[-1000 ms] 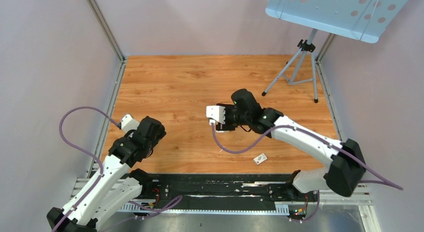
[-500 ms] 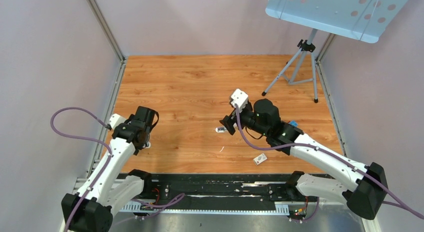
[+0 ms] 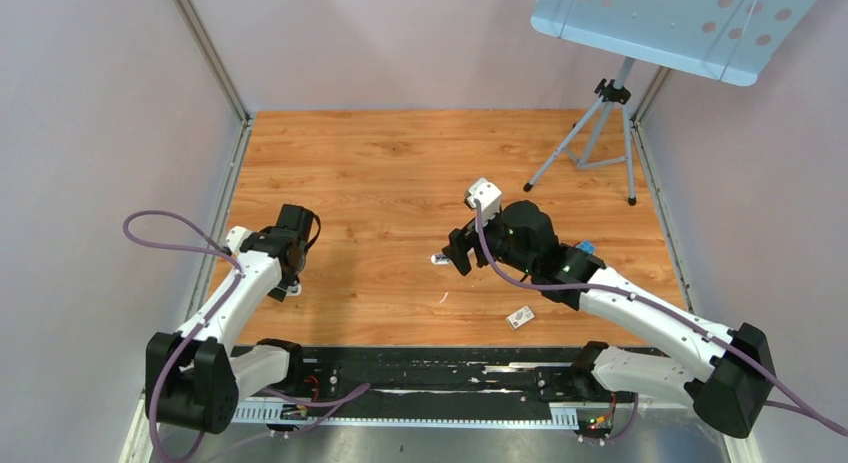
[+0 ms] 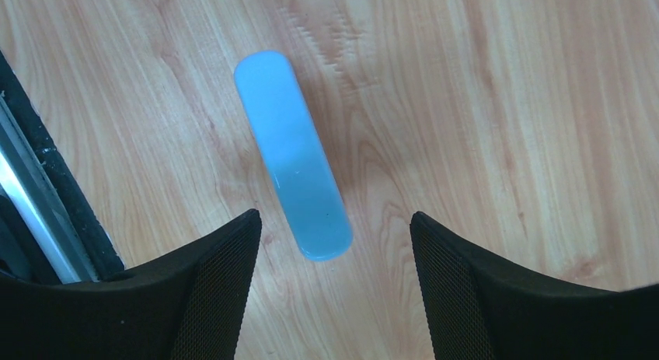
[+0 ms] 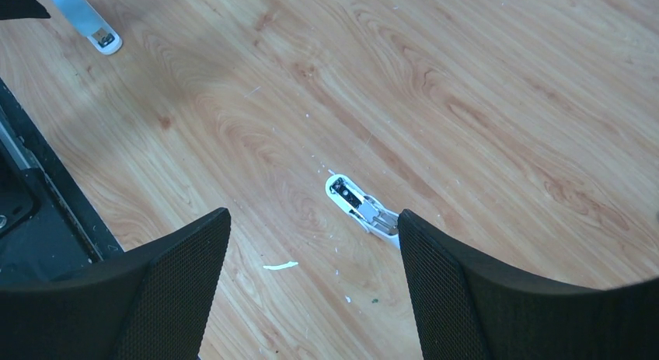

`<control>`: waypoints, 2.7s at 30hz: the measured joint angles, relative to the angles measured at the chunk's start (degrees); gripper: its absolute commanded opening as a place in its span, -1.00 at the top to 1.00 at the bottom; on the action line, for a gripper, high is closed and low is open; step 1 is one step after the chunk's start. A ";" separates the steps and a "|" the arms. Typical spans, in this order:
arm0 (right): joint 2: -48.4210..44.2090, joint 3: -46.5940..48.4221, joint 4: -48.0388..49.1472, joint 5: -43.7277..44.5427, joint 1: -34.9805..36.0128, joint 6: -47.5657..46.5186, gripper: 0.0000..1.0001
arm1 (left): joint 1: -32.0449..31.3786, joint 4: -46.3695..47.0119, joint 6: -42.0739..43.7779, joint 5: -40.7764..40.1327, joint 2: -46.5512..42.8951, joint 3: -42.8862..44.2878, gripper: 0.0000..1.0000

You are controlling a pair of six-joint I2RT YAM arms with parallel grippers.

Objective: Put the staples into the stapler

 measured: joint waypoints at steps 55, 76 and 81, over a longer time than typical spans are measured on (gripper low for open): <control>17.81 1.29 9.70 -5.86 7.39 26.75 -0.18 | 1.11 24.79 28.72 45.86 -26.82 -14.51 1.00; 30.34 8.61 20.15 -7.61 12.85 36.98 0.04 | -3.87 37.29 28.22 58.95 -34.40 -17.29 1.00; 30.86 9.33 19.80 -6.32 12.85 37.03 0.15 | -4.98 38.53 28.04 59.12 -33.14 -17.35 1.00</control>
